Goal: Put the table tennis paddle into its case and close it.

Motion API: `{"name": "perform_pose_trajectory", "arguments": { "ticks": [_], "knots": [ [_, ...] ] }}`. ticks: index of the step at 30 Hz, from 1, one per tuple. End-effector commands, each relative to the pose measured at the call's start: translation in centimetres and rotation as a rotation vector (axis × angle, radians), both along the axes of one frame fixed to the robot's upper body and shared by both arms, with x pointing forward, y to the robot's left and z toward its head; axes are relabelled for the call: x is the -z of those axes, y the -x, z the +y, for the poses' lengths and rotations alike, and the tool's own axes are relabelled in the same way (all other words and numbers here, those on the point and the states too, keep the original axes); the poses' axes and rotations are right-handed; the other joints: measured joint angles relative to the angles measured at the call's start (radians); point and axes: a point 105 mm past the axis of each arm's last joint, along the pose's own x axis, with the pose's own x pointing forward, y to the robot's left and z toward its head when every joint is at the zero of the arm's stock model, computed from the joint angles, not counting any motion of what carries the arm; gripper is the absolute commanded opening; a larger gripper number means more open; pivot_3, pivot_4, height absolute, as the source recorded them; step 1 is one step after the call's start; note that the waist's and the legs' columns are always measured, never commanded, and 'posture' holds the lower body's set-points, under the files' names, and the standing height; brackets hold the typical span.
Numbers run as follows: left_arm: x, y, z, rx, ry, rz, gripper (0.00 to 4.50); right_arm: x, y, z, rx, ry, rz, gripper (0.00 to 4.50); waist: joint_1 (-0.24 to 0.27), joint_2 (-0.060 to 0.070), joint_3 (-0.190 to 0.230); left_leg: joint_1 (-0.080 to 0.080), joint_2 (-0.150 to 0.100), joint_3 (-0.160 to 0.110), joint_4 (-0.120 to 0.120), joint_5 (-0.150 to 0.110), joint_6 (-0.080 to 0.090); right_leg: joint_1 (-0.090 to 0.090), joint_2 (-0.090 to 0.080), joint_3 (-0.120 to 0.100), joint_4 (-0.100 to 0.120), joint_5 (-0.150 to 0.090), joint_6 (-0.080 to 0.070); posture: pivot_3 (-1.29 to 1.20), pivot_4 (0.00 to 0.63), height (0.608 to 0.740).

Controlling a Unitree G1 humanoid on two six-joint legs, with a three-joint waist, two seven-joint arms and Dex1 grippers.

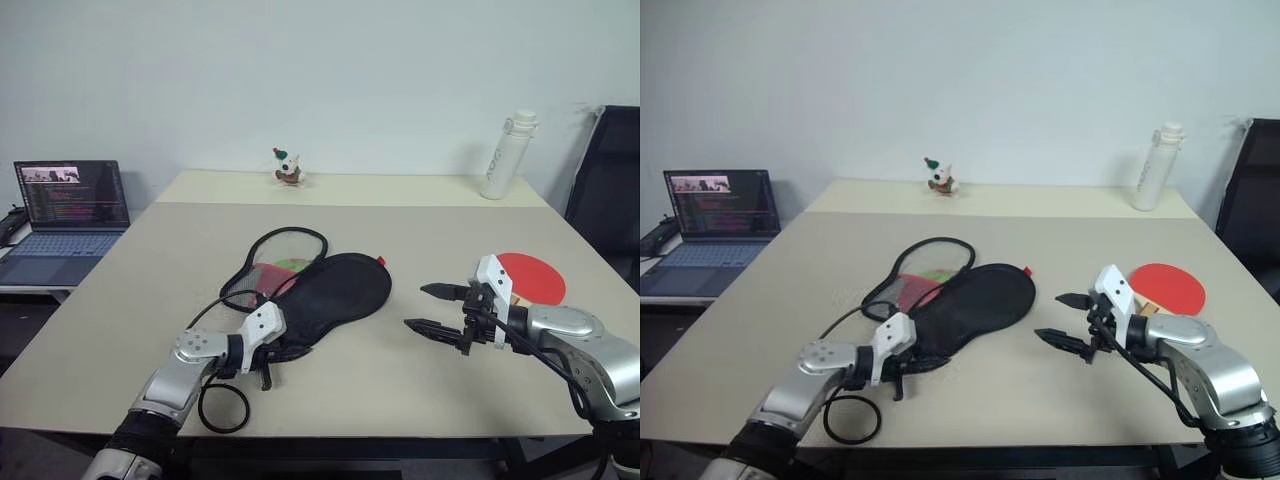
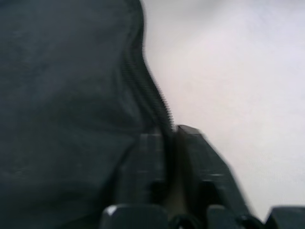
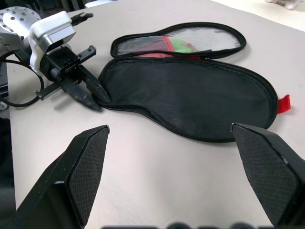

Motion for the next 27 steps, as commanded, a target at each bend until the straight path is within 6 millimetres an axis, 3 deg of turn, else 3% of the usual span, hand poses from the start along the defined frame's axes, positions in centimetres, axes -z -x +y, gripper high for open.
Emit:
{"name": "perform_pose_trajectory", "arguments": {
  "ticks": [1, 5, 13, 19, 23, 24, 27],
  "knots": [
    [-1.3, -0.7, -1.0, -0.059, 0.049, -0.038, 0.01, -1.4, 0.0, -0.4, 0.014, -0.009, -0.068, 4.50, 0.001, 0.000, 0.000, 0.000, 0.000, 0.000, 0.000, 0.000, 0.000, 0.000, 0.000, 0.000, 0.000, 0.000, 0.000, 0.00, 0.150, 0.740],
    [-2.6, -1.6, -4.1, -0.123, 0.141, -0.039, 0.01, -1.4, -0.1, -0.7, 0.020, -0.010, -0.065, 4.50, 0.009, -0.001, 0.000, -0.001, 0.000, -0.001, 0.001, 0.000, 0.000, 0.000, 0.000, -0.001, 0.000, 0.000, 0.000, 0.00, 0.150, 0.740],
    [-2.8, -3.2, -10.8, -0.133, 0.207, -0.003, 0.01, -1.8, -0.3, -1.3, 0.031, 0.006, -0.064, 4.50, 0.010, -0.001, 0.001, -0.002, -0.001, -0.001, 0.001, 0.000, 0.000, 0.000, 0.000, -0.001, 0.000, 0.000, 0.000, 0.00, 0.150, 0.740],
    [-3.0, -3.5, -13.4, -0.065, 0.202, 0.001, 0.01, -1.8, -0.1, -1.3, 0.034, 0.007, -0.059, 4.50, 0.006, -0.001, 0.000, -0.002, -0.001, -0.001, 0.001, 0.000, 0.000, -0.001, 0.001, 0.000, -0.001, 0.000, 0.000, 0.00, 0.150, 0.740],
    [-3.2, -3.5, -13.1, -0.062, 0.201, -0.016, 0.01, -1.7, -0.1, -1.1, 0.033, 0.000, -0.050, 4.50, 0.006, -0.001, 0.001, -0.002, -0.001, 0.000, 0.001, 0.001, -0.002, -0.001, 0.001, 0.000, -0.002, 0.000, 0.000, 0.00, 0.150, 0.740],
    [-3.3, -3.4, -12.8, -0.064, 0.202, -0.024, 0.54, -1.7, -0.2, -1.0, 0.034, -0.005, -0.047, 4.50, 0.006, -0.001, 0.001, -0.002, -0.001, 0.000, 0.001, 0.002, -0.003, 0.000, 0.001, 0.000, -0.003, 0.000, 0.000, 0.00, 0.150, 0.740],
    [-3.9, -3.3, -11.2, -0.095, 0.206, -0.082, 1.48, -1.5, -0.4, -0.9, 0.042, -0.010, -0.043, 4.50, 0.003, -0.001, 0.000, -0.002, -0.001, 0.000, 0.001, 0.002, -0.003, 0.000, 0.001, 0.000, -0.003, 0.000, 0.000, 0.00, 0.150, 0.740]
  ]
}}
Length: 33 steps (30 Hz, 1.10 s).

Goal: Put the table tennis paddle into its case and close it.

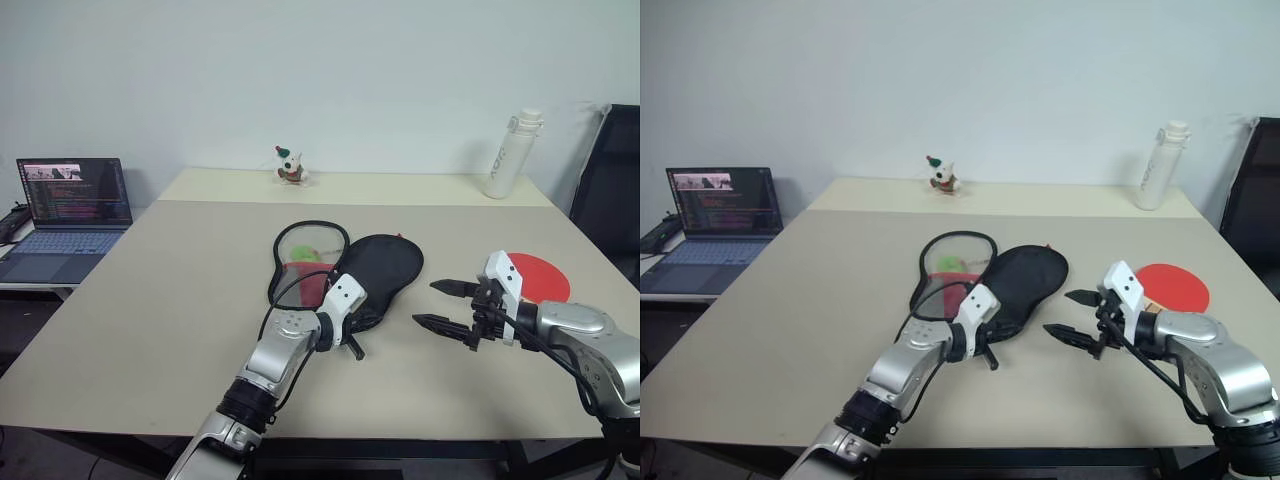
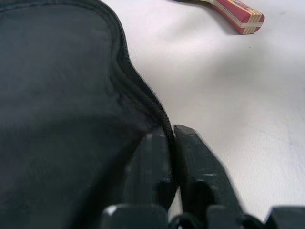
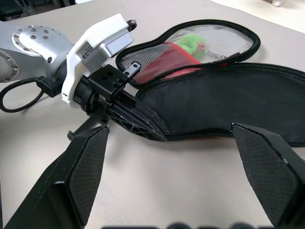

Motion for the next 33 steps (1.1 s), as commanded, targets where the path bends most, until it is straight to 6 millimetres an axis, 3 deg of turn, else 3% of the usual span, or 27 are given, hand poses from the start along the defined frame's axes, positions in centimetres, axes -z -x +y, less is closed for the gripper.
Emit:
{"name": "perform_pose_trajectory", "arguments": {
  "ticks": [1, 4, 8, 12, 19, 22, 33],
  "knots": [
    [-2.3, 0.4, 1.7, -0.020, 0.031, -0.120, 1.87, -1.0, -0.2, 0.3, 0.006, -0.022, -0.035, 4.50, -0.004, 0.000, 0.000, 0.000, 0.000, 0.000, 0.000, 0.000, 0.000, 0.000, 0.000, 0.000, 0.000, 0.000, 0.000, 0.00, 0.150, 0.740],
    [-2.9, 1.3, 3.9, -0.024, 0.063, -0.115, 2.89, -0.8, -0.5, 0.5, 0.024, -0.043, -0.008, 4.50, -0.005, 0.000, 0.000, 0.000, 0.001, 0.000, -0.001, 0.000, -0.001, 0.000, 0.000, 0.000, 0.000, 0.000, 0.000, 0.00, 0.150, 0.740],
    [-4.9, 2.6, 7.5, -0.038, 0.191, -0.094, 2.89, 0.3, -1.6, 0.5, 0.111, -0.026, 0.076, 4.50, -0.008, 0.000, 0.000, 0.000, 0.001, 0.000, 0.000, 0.001, -0.001, 0.000, 0.000, 0.000, 0.000, 0.000, 0.000, 0.00, 0.150, 0.740],
    [-6.0, 3.1, 11.2, -0.105, 0.210, -0.096, 2.89, 1.7, -3.3, 0.6, 0.216, -0.037, 0.173, 4.50, -0.005, 0.000, 0.000, 0.000, 0.001, 0.000, 0.000, 0.000, -0.001, 0.000, 0.000, -0.001, 0.000, 0.000, 0.000, 0.00, 0.150, 0.740],
    [-6.2, 5.4, 14.6, -0.113, 0.173, -0.037, 2.89, 3.6, -4.9, 1.5, 0.310, -0.060, 0.315, 4.50, -0.005, 0.000, 0.000, 0.000, 0.001, 0.000, -0.002, 0.000, 0.000, -0.001, -0.001, -0.001, -0.001, 0.000, 0.000, 0.00, 0.150, 0.740],
    [-6.1, 5.5, 15.1, -0.140, 0.162, -0.039, 2.89, 4.4, -5.7, 2.4, 0.344, -0.080, 0.346, 4.50, -0.005, 0.000, 0.000, 0.000, 0.001, 0.000, -0.001, -0.001, 0.002, -0.001, -0.001, -0.001, 0.000, 0.000, 0.000, 0.00, 0.150, 0.740],
    [-6.3, 5.6, 13.5, -0.151, 0.155, -0.052, 2.89, 5.8, -6.8, 6.7, 0.307, -0.097, 0.360, 4.50, -0.007, 0.000, 0.000, 0.000, 0.001, 0.001, -0.001, -0.002, 0.003, -0.002, -0.001, 0.000, 0.001, 0.000, 0.000, 0.00, 0.150, 0.740]
  ]
}}
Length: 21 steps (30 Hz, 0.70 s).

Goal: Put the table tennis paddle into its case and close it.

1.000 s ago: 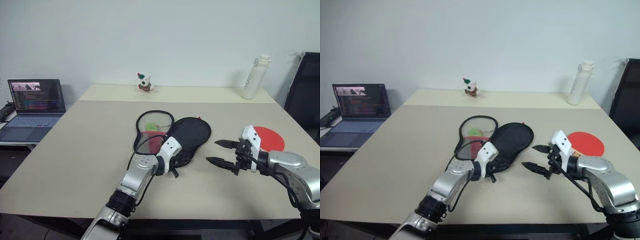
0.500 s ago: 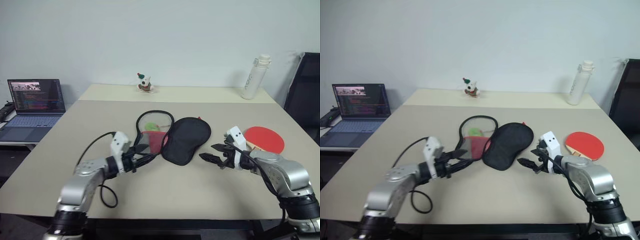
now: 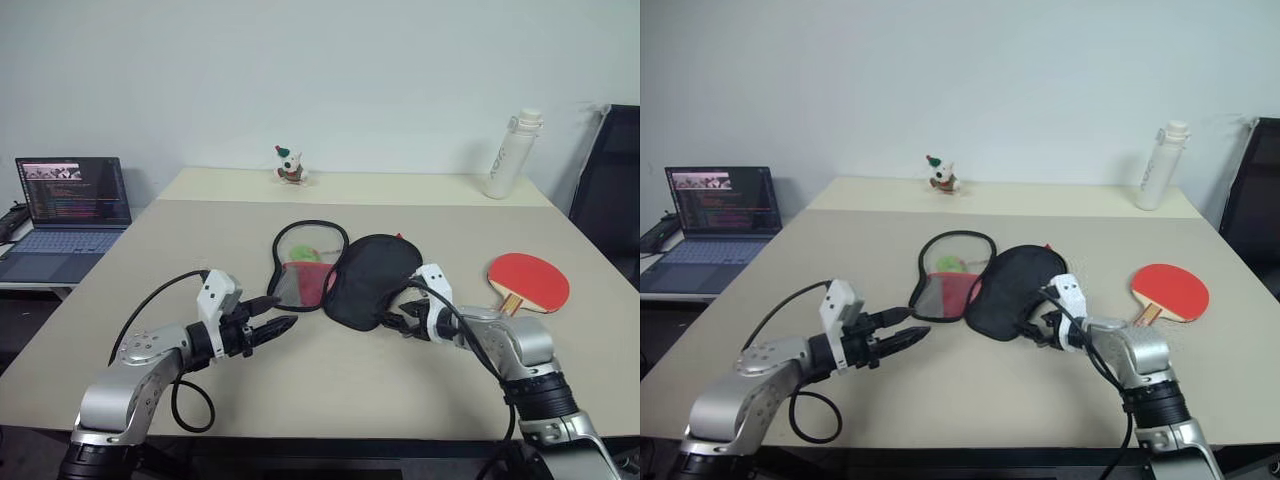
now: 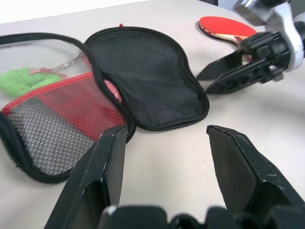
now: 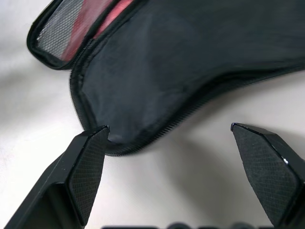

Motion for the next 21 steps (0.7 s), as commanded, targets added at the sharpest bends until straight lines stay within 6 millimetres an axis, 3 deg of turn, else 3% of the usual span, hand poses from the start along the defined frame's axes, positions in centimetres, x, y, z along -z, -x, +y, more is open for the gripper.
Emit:
{"name": "perform_pose_trajectory", "arguments": {
  "ticks": [1, 5, 10, 18, 21],
  "knots": [
    [-1.2, 0.2, -0.7, 0.021, 0.004, -0.045, 2.89, -1.2, -0.8, 1.4, -0.018, -0.016, -0.067, 4.50, -0.001, 0.000, 0.000, 0.000, 0.000, 0.000, 0.000, 0.000, 0.000, 0.000, 0.000, 0.000, 0.000, 0.000, 0.000, 0.00, 0.150, 0.740],
    [-0.9, 0.2, -0.7, 0.017, -0.002, -0.044, 2.89, -1.7, -1.8, 3.4, -0.008, -0.041, -0.097, 4.50, -0.005, 0.000, 0.000, 0.000, 0.000, 0.001, 0.000, 0.000, 0.000, -0.002, 0.000, 0.001, 0.002, 0.000, 0.000, 0.00, 0.150, 0.740],
    [-0.7, 0.2, -0.5, 0.008, -0.009, -0.049, 2.94, -2.0, -2.0, 4.0, 0.001, -0.074, -0.081, 2.95, -0.002, 0.000, 0.000, -0.003, 0.000, 0.002, 0.000, 0.000, 0.000, -0.007, 0.000, 0.002, 0.005, 0.000, 0.000, 0.00, 0.150, 0.740],
    [0.0, 0.4, -0.2, 0.001, -0.019, -0.048, 2.94, -1.5, -1.7, 3.2, 0.035, -0.113, 0.020, 0.13, -0.002, 0.000, 0.000, -0.003, 0.000, 0.003, 0.000, 0.000, 0.000, -0.008, 0.000, 0.002, 0.007, 0.000, 0.000, 0.00, 0.150, 0.740],
    [0.0, 0.2, -0.5, 0.007, -0.024, -0.058, 2.94, -1.1, -1.7, 2.8, 0.038, -0.103, 0.057, 0.06, -0.002, 0.000, 0.000, -0.003, 0.000, 0.003, 0.000, 0.000, 0.000, -0.009, 0.000, 0.002, 0.007, 0.000, 0.000, 0.00, 0.150, 0.740]
  ]
}}
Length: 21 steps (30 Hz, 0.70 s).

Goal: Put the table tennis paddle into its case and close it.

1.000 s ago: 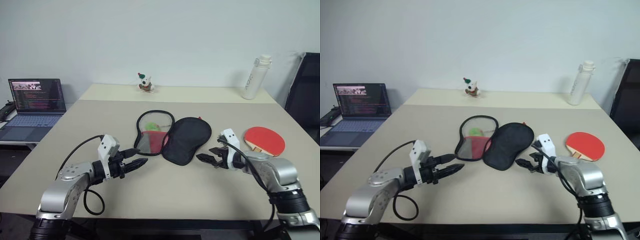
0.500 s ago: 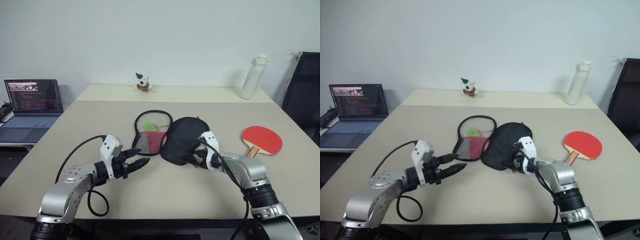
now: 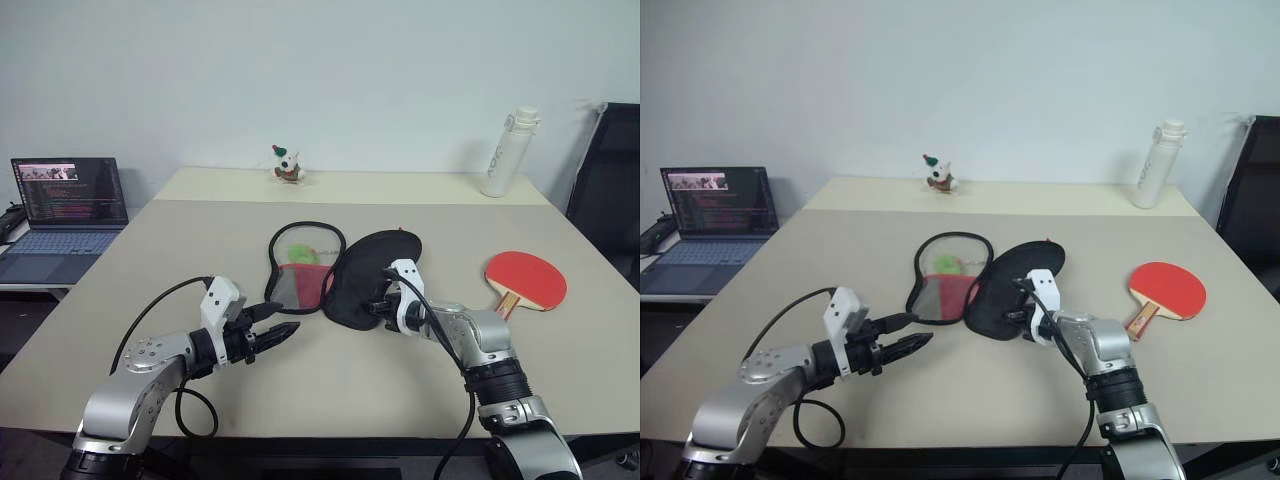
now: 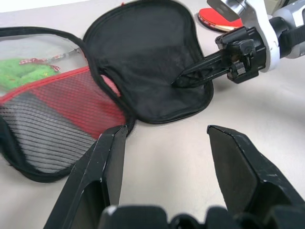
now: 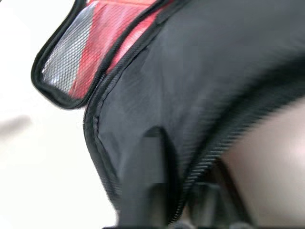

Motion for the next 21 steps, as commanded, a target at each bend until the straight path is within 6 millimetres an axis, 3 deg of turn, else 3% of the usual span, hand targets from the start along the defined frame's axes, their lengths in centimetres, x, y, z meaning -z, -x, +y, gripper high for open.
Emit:
{"name": "perform_pose_trajectory", "arguments": {
  "ticks": [1, 21],
  "knots": [
    [-0.9, -0.2, -0.6, 0.022, -0.005, -0.056, 2.94, -1.5, -0.5, -0.5, 0.005, -0.027, -0.001, 0.06, 0.000, 0.000, 0.000, 0.000, 0.000, 0.000, 0.000, 0.000, 0.000, 0.000, 0.000, 0.000, 0.000, 0.000, 0.000, 0.00, 0.150, 0.740],
    [-0.2, -0.3, -2.4, 0.098, -0.033, -0.074, 2.94, -2.8, -2.4, -9.1, -0.039, 0.166, 0.060, 0.06, 0.000, 0.000, 0.000, 0.000, 0.000, 0.002, 0.000, 0.000, 0.000, -0.001, 0.000, 0.001, -0.001, 0.000, 0.000, 0.00, 0.150, 0.740]
  ]
}}
